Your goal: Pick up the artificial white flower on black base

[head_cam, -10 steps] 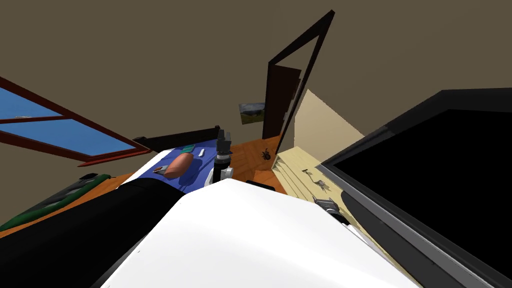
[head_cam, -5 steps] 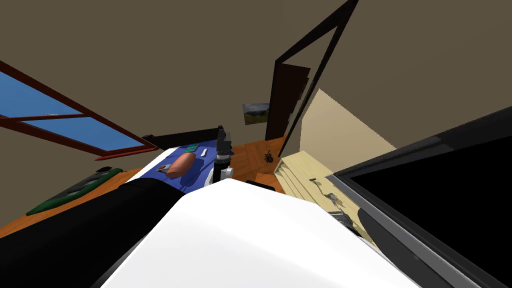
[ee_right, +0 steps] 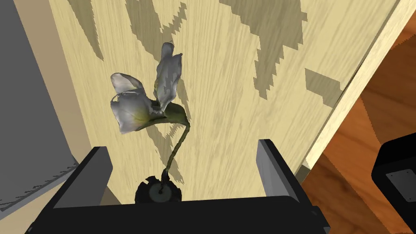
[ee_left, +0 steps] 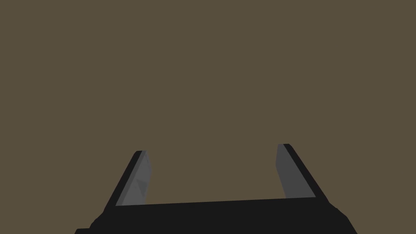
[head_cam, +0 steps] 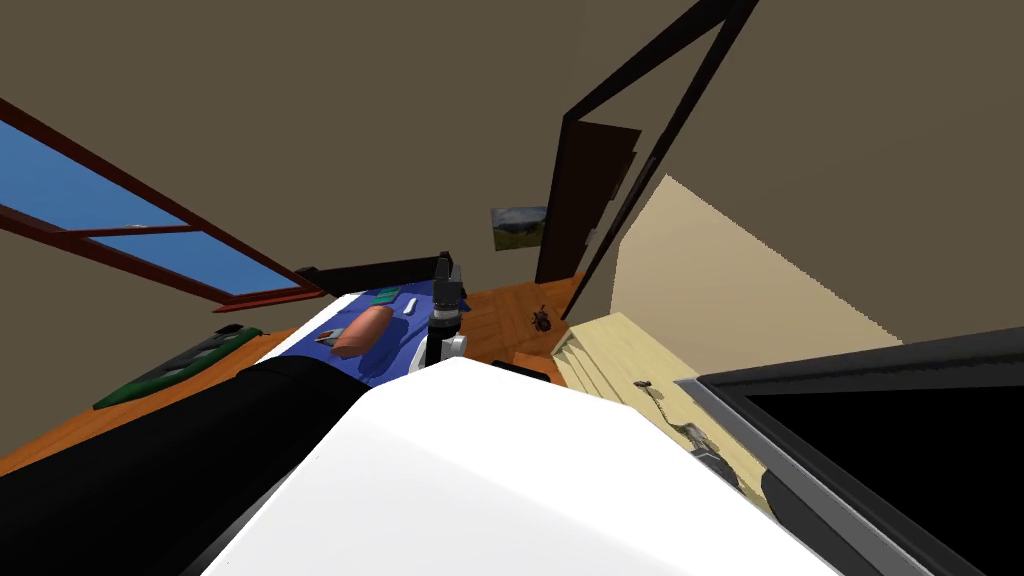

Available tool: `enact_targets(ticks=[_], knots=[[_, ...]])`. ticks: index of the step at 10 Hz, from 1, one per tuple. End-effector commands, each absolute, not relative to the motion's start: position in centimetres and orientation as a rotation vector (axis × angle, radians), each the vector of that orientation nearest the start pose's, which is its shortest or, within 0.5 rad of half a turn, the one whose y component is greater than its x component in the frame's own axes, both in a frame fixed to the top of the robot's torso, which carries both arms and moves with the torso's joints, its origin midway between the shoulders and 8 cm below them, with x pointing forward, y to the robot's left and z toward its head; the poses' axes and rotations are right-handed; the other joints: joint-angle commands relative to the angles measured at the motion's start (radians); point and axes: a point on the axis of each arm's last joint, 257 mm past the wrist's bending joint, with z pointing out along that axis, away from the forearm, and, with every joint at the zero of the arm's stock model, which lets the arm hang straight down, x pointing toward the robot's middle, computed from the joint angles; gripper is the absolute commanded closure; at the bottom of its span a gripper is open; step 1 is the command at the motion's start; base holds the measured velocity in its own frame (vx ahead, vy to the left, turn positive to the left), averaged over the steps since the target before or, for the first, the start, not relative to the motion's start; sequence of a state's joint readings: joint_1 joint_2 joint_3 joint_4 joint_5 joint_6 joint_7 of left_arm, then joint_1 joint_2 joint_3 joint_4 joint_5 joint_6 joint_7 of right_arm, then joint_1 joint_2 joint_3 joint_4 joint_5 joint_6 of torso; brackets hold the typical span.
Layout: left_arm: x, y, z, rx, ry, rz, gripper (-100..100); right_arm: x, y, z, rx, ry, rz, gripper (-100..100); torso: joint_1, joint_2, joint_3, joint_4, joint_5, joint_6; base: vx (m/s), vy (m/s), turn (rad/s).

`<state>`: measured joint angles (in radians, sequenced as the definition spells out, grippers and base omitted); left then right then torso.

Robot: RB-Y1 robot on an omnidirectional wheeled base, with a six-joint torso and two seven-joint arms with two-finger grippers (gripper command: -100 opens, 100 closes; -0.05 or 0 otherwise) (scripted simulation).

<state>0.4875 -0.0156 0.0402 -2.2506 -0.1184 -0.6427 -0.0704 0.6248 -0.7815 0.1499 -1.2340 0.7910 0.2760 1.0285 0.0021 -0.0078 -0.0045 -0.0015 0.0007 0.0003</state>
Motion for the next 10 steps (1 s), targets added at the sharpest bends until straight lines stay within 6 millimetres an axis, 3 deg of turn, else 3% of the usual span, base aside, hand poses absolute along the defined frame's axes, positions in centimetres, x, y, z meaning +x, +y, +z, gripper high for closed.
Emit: enact_targets(ticks=[1, 5, 6, 7, 8, 10], knots=[[32.6, 27.1, 4.0, -0.462, 0.602, -1.158, 0, 9.5, -64.5, -47.9, -1.028, 2.529, -1.101, -100, 0.0, 0.0, 0.0, 0.0, 0.0, 0.0, 0.129, -0.012, 0.073], [32.6, 27.1, 4.0, -0.462, 0.602, -1.158, 0, 5.0, -66.1, -47.9, -1.276, 2.547, -1.197, -100, -0.001, -0.001, 0.0, 0.0, 0.0, 0.0, 0.149, -0.019, 0.071], [32.6, 27.1, 4.0, -0.462, 0.602, -1.158, 0, 5.5, -66.1, -47.7, -1.241, 2.544, -1.192, -100, -0.003, 0.0, 0.0, 0.0, -0.001, 0.0, 0.057, -0.022, 0.011], [32.6, 27.1, 4.0, -0.462, 0.602, -1.158, 0, 5.4, -66.1, -47.7, -1.249, 2.544, -1.194, 0, -0.002, 0.004, 0.002, 0.001, -0.001, 0.0, 0.011, -0.003, 0.001], [32.6, 27.1, 4.0, -0.462, 0.602, -1.158, 0, 5.6, -65.3, -48.7, -1.235, 2.553, -1.195, -100, -0.001, 0.007, 0.004, 0.001, 0.0, 0.0, 0.0, -0.069, 0.091], [32.6, 27.1, 4.0, -0.461, 0.602, -1.158, 0, 5.8, -65.0, -49.0, -1.229, 2.555, -1.189, -100, -0.009, 0.01, 0.006, 0.002, -0.002, 0.0, -0.017, -0.109, 0.058]])
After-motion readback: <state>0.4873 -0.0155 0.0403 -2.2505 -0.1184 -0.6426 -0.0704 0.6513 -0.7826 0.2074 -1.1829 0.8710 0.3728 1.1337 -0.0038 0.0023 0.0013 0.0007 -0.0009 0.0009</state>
